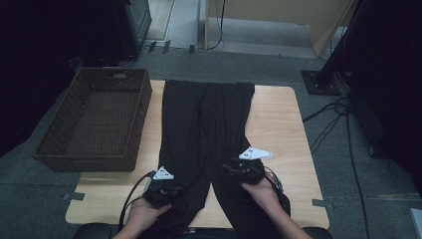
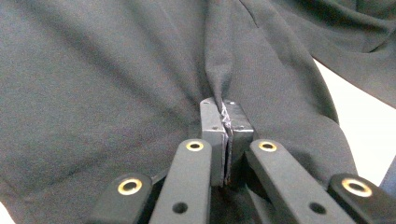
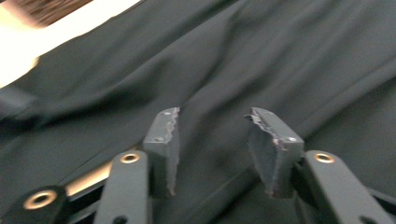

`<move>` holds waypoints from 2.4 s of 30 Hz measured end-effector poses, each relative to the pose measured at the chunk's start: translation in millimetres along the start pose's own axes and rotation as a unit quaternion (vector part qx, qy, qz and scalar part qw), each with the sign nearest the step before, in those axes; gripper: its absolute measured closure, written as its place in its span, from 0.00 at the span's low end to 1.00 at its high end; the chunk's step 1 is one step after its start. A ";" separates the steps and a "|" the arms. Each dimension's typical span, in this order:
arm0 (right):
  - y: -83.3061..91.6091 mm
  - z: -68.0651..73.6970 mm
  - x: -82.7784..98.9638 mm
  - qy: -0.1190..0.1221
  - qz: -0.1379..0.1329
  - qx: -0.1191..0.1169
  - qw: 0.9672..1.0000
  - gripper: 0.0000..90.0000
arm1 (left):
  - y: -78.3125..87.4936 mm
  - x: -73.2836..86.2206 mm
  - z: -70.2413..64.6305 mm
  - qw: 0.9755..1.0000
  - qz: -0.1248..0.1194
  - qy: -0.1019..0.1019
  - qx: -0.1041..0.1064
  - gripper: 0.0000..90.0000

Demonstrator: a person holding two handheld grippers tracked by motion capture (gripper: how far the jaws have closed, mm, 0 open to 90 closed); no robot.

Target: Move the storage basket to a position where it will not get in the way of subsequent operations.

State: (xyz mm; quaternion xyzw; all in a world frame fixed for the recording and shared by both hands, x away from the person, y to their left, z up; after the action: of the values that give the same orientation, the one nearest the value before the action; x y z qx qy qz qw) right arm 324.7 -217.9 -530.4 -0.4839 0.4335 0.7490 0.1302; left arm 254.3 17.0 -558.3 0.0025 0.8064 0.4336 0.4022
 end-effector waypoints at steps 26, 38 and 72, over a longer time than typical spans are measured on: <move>-64.9 -111.6 -23.0 -0.012 0.052 0.173 0.984 0.98 | 15.0 -14.7 -5.5 0.999 -0.033 0.005 -0.003 0.67; -3.6 -111.5 12.7 -0.027 0.075 0.167 0.983 0.98 | 7.8 -82.1 55.9 0.994 -0.076 0.024 -0.073 0.44; -12.7 -127.5 0.2 -0.054 0.017 0.179 0.982 0.59 | -30.4 -89.9 120.7 0.980 -0.053 -0.015 -0.192 0.98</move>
State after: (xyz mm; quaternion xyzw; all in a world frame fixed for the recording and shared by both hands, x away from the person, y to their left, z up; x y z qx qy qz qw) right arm 410.4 -309.3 -557.0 -0.4045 0.5610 0.6862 0.2255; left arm 404.2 50.5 -557.7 -0.1111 0.7011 0.5578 0.4300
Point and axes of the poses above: each handheld gripper's, and its own axes: y roughly backward along the jaws, x roughly out of its underside, z roughly to its left, the point moved 7 cm from there along -y, roughly forward along the jaws, and after that the axes turned 5 degrees about -z, right-handed, at the moved point
